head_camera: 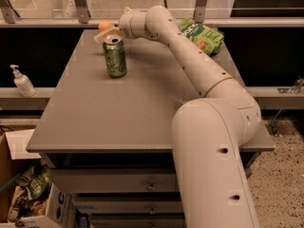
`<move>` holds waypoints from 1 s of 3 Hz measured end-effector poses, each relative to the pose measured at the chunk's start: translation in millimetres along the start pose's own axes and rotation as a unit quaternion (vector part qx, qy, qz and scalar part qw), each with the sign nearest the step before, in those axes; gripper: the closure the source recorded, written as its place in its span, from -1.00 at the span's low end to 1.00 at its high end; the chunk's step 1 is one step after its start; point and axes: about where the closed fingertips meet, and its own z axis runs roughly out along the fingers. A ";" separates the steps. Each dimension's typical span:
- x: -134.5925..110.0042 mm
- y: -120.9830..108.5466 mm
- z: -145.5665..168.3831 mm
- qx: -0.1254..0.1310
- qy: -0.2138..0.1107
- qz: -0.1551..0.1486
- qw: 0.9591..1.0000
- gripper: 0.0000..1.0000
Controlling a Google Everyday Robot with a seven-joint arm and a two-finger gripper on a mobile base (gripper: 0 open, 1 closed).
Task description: Pick orange
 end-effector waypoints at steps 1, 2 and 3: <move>-7.2 0.7 -8.0 -0.004 0.004 -0.028 1.000 -1.00; -5.2 6.1 -3.0 -0.011 0.016 -0.046 0.999 -1.00; 1.1 10.5 8.2 -0.017 0.041 -0.062 0.997 -1.00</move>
Offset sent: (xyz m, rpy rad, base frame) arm -0.0051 0.0061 0.0014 -0.1480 -0.0600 0.0433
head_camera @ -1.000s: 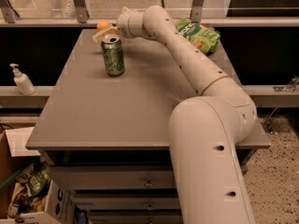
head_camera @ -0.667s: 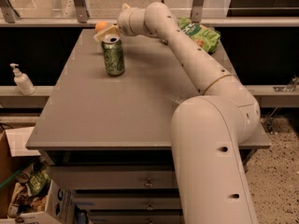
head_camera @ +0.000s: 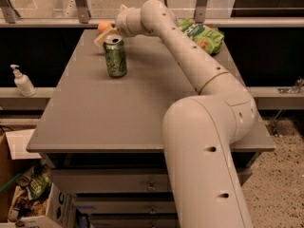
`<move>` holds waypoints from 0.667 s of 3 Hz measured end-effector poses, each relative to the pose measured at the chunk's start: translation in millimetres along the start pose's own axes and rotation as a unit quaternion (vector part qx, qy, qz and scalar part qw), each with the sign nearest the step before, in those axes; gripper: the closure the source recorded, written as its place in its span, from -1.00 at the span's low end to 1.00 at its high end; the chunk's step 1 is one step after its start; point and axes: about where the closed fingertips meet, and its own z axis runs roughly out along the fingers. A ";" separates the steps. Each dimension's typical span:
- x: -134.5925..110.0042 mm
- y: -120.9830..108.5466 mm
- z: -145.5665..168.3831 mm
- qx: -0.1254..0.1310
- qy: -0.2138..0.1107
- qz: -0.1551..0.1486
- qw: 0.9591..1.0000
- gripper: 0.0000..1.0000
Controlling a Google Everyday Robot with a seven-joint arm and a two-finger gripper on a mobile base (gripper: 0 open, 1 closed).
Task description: Pick orange
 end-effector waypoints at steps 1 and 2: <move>2.5 2.1 8.6 -0.007 0.025 0.002 1.000 -1.00; 1.3 3.0 14.5 -0.017 0.043 0.018 0.999 -1.00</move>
Offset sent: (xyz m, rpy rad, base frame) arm 0.0255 0.0103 0.0067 -0.0601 0.1364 -0.0271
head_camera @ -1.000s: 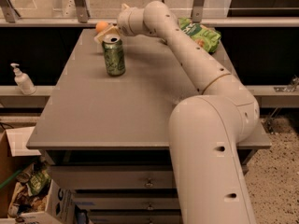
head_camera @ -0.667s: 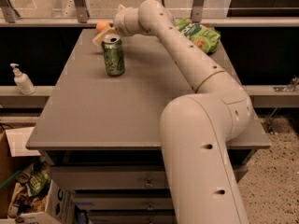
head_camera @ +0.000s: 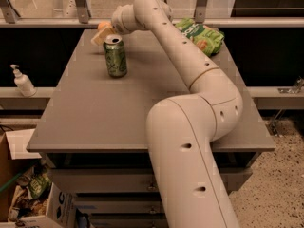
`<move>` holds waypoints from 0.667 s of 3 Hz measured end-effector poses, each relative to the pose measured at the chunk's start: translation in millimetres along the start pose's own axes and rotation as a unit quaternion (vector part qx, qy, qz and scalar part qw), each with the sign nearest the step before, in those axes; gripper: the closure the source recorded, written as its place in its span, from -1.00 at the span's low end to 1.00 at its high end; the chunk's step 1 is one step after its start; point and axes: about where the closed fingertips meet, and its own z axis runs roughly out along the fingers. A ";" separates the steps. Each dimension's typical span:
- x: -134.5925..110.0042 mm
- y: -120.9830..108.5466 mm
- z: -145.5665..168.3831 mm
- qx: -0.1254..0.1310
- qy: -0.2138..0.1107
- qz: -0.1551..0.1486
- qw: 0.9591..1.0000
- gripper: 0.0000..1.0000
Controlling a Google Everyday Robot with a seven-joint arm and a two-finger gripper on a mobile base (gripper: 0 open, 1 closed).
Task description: Pick orange
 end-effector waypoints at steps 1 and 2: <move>0.5 2.2 5.5 -0.008 0.002 0.027 1.000 -1.00; 6.0 4.5 13.4 -0.013 0.006 0.050 0.999 -1.00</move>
Offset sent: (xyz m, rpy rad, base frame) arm 0.0183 0.0062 -0.0112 0.0722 0.1272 -0.0386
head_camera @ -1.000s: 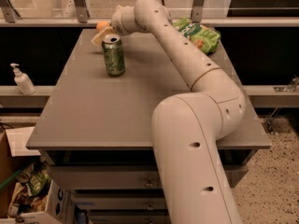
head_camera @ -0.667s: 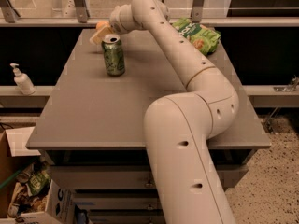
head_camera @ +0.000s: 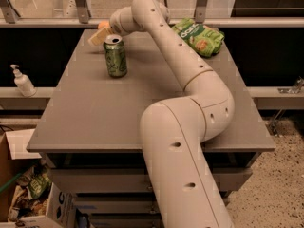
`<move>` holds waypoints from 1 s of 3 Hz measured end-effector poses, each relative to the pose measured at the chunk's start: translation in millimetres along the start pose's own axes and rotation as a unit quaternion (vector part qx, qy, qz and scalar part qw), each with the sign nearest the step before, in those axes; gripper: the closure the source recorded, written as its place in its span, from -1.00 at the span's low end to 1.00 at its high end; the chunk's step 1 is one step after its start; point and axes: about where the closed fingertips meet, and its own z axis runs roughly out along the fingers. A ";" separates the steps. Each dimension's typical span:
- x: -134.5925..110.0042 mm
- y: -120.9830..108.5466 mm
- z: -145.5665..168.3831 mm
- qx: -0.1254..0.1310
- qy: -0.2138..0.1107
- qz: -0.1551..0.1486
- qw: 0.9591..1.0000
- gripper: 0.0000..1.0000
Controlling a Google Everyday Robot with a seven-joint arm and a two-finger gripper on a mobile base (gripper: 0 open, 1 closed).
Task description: Pick orange
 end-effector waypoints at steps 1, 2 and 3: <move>6.0 -1.1 7.1 0.001 0.004 0.012 1.000 -1.00; 10.3 -3.8 13.8 0.005 0.008 0.020 1.000 -1.00; 12.4 -6.9 18.3 0.010 0.011 0.023 1.000 -1.00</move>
Offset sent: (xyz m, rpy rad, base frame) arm 0.0304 -0.0022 -0.0096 0.0150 0.0367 -0.0524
